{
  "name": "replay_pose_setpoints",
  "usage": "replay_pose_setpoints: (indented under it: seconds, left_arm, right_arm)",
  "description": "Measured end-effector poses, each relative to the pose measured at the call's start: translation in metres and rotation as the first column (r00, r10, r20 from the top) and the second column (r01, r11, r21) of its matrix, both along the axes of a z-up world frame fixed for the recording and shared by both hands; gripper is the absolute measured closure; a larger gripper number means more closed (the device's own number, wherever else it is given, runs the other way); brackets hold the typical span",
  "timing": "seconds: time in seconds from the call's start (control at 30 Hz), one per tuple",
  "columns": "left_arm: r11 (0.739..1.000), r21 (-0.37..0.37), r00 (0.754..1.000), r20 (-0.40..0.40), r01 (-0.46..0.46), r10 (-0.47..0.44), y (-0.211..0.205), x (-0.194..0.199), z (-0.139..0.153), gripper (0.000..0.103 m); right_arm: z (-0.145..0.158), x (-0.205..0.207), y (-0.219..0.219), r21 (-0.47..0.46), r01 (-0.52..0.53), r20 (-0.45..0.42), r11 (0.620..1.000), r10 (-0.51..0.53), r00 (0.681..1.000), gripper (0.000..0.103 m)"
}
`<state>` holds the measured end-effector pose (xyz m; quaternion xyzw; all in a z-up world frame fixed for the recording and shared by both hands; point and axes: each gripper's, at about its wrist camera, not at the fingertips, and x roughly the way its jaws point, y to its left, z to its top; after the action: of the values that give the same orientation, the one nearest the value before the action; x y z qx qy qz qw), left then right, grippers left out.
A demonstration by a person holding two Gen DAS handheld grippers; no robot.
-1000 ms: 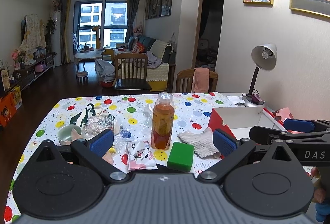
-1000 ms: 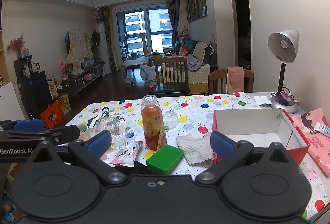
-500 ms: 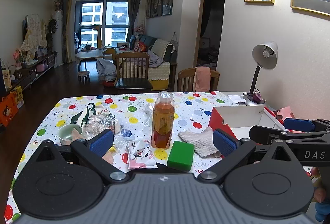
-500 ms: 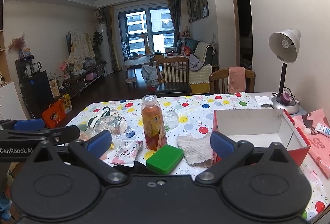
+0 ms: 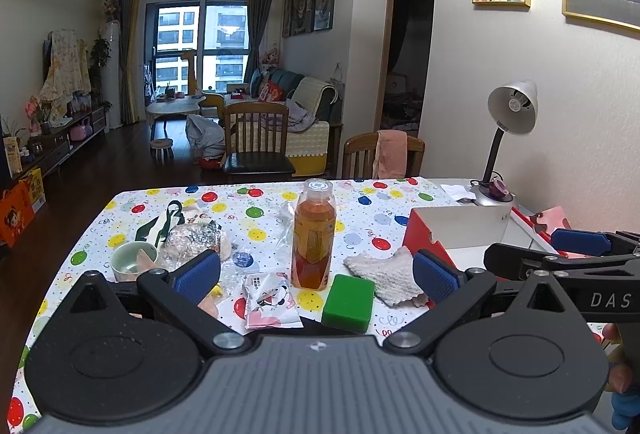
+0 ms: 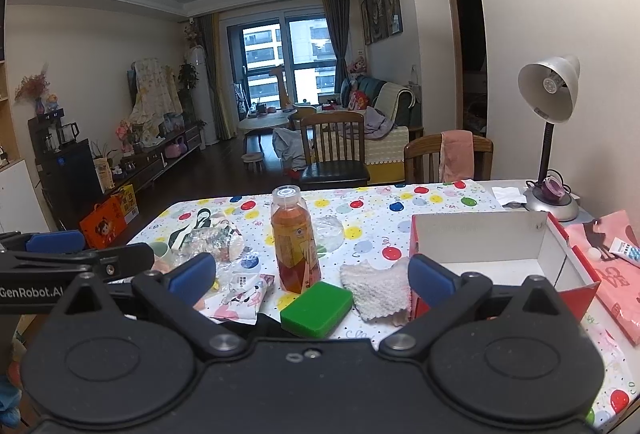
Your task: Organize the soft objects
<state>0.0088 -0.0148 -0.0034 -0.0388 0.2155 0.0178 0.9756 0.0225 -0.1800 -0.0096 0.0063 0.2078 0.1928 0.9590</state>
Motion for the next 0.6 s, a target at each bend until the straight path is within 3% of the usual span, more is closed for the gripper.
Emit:
replay_pose_setpoints:
  seconds: [0.6]
  left_arm:
    - [1.000, -0.008, 1.000, -0.007, -0.007, 0.007, 0.0010, 0.0027, -0.0003, 0.000]
  right_arm:
    - [0.0001, 0.0004, -0.0007, 0.002, 0.001, 0.001, 1.000, -0.001, 1.000, 0.000]
